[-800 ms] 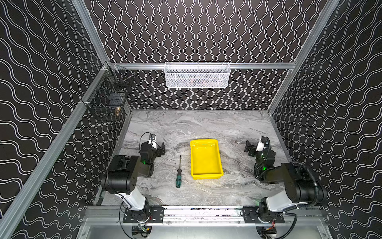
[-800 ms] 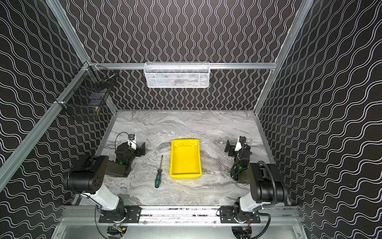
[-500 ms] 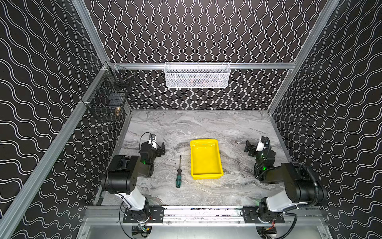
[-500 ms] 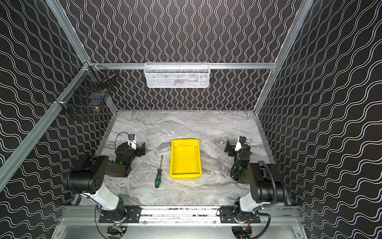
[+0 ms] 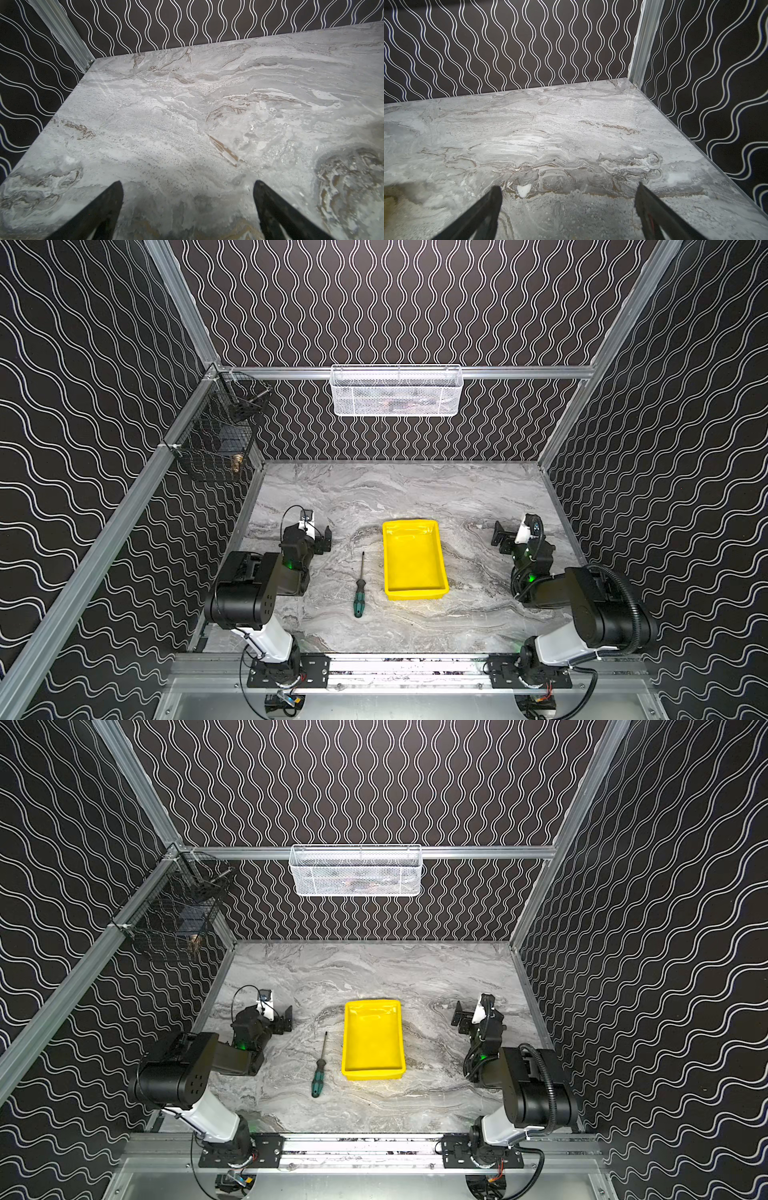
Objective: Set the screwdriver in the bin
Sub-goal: 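Raise the left arm from rest toward the screwdriver while the right arm lifts, then lower the open left gripper over the screwdriver handle beside the bin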
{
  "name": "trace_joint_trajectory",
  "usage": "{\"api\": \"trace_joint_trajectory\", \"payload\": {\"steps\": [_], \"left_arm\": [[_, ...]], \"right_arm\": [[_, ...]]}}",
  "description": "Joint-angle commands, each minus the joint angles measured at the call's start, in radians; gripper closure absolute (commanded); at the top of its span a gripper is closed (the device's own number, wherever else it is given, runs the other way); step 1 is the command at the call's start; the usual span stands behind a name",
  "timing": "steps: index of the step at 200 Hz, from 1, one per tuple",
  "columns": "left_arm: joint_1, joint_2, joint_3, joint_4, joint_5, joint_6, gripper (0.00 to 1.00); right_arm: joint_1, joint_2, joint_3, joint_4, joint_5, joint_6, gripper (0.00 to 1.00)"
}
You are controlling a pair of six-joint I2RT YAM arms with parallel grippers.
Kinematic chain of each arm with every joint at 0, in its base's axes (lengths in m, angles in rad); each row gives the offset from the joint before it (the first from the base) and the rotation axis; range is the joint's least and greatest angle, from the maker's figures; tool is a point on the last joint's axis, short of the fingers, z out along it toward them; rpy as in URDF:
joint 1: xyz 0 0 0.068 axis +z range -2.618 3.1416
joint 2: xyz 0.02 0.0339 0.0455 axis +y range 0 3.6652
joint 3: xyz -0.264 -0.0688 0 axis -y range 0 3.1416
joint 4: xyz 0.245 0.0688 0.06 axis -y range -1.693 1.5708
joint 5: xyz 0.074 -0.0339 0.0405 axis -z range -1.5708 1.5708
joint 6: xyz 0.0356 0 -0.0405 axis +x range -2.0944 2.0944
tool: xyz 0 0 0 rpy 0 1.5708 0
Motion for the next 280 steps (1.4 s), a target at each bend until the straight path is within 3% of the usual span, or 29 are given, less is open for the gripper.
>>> {"api": "trace_joint_trajectory", "payload": {"steps": [1, 87, 104, 124, 149, 169, 208, 256, 280], "left_arm": [[0.000, 0.004, 0.007, -0.001, 0.001, 0.008, 0.01], [-0.003, -0.037, -0.004, -0.009, -0.031, -0.002, 0.01], [-0.009, -0.176, 0.049, -0.226, -0.083, -0.013, 0.01], [-0.009, -0.320, 0.150, -0.495, -0.120, -0.097, 0.01], [-0.011, -0.458, 0.218, -0.672, -0.084, -0.206, 0.01], [-0.011, -0.534, 0.258, -0.790, -0.086, -0.265, 0.01], [-0.013, -0.610, 0.372, -1.100, -0.060, -0.364, 0.01], [-0.022, -0.651, 0.440, -1.391, 0.010, -0.485, 0.01], [-0.061, -0.670, 0.447, -1.524, 0.040, -0.539, 0.01]], "right_arm": [[0.000, 0.001, 0.001, 0.021, -0.007, 0.003, 0.00], [-0.004, -0.001, 0.005, 0.011, -0.018, 0.010, 0.00], [-0.004, -0.012, 0.006, 0.006, -0.044, -0.005, 0.00], [-0.002, -0.066, 0.049, -0.121, -0.054, -0.010, 0.00], [-0.003, -0.173, 0.142, -0.392, -0.039, 0.017, 0.00], [-0.003, -0.254, 0.190, -0.511, -0.008, 0.079, 0.00], [-0.003, -0.378, 0.326, -0.714, -0.065, 0.115, 0.00], [-0.003, -0.453, 0.454, -0.852, -0.175, 0.243, 0.00], [-0.003, -0.466, 0.506, -0.946, -0.301, 0.246, 0.00]]}}
